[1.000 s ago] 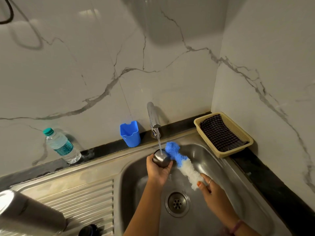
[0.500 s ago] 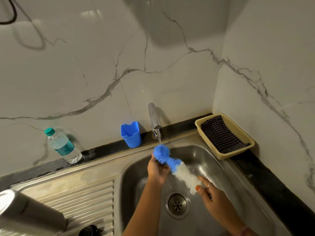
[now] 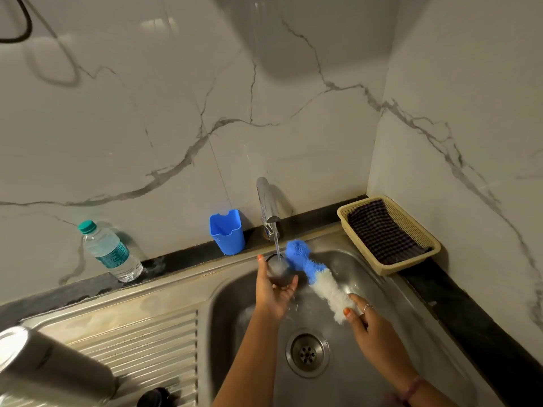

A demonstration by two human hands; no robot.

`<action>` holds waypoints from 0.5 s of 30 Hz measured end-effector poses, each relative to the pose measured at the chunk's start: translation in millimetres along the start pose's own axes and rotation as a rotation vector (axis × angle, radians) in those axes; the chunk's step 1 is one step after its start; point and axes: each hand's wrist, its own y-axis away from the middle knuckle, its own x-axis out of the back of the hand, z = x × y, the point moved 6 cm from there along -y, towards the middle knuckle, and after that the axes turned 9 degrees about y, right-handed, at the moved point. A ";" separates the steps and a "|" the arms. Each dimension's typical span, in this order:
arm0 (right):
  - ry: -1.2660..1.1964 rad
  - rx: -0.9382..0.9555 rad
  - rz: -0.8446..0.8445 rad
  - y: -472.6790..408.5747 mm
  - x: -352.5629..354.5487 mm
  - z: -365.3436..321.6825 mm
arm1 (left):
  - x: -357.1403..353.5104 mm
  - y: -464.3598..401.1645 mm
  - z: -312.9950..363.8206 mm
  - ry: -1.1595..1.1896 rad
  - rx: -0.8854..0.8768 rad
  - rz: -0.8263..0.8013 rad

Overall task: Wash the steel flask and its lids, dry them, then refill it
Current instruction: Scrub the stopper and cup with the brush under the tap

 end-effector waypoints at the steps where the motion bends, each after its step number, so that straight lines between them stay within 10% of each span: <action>1: -0.009 -0.008 -0.009 -0.6 -0.2 -1.3 | -2.1 1.3 -0.1 -0.011 -0.007 -0.020; 15: 0.033 0.107 -0.043 7.5 4.8 -21.5 | -7.6 4.4 -1.9 0.008 0.035 -0.094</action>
